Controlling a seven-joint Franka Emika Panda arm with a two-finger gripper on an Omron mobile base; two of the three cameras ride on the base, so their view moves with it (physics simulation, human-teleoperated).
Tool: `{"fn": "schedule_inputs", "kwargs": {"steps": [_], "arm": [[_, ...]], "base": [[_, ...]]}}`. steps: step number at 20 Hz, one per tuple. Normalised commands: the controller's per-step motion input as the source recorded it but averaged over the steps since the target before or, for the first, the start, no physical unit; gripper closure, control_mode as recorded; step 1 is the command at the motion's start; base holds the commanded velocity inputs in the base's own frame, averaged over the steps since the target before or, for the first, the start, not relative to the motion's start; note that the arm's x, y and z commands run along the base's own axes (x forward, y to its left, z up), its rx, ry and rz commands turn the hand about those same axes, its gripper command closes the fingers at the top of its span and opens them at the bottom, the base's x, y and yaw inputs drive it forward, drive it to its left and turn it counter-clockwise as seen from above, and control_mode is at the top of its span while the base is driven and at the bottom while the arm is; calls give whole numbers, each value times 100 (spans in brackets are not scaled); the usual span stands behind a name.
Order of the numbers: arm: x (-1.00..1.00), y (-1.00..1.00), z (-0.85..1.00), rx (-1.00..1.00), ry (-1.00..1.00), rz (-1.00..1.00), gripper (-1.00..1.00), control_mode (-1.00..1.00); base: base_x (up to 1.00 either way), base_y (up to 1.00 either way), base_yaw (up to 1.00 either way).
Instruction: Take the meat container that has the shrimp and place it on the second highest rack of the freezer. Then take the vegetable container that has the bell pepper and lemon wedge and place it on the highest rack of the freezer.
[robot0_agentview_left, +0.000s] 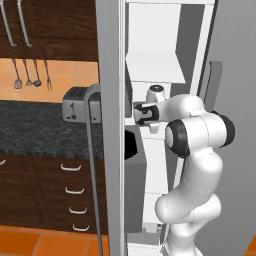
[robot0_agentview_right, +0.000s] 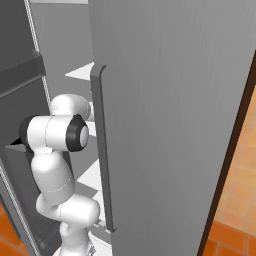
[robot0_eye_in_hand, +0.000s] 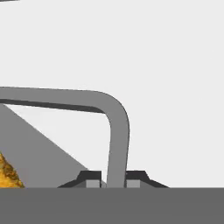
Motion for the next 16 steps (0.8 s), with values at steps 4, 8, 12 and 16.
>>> {"fn": "schedule_inputs", "kwargs": {"steps": [4,8,12,16], "arm": [[0,0,0,0,0,0,-100,-100],[0,0,0,0,0,0,-100,-100],[0,0,0,0,0,0,-100,-100],[-12,-8,0,0,-1,3,-100,-100]], "base": [[0,0,0],[0,0,0],[0,0,0],[0,0,0]]}}
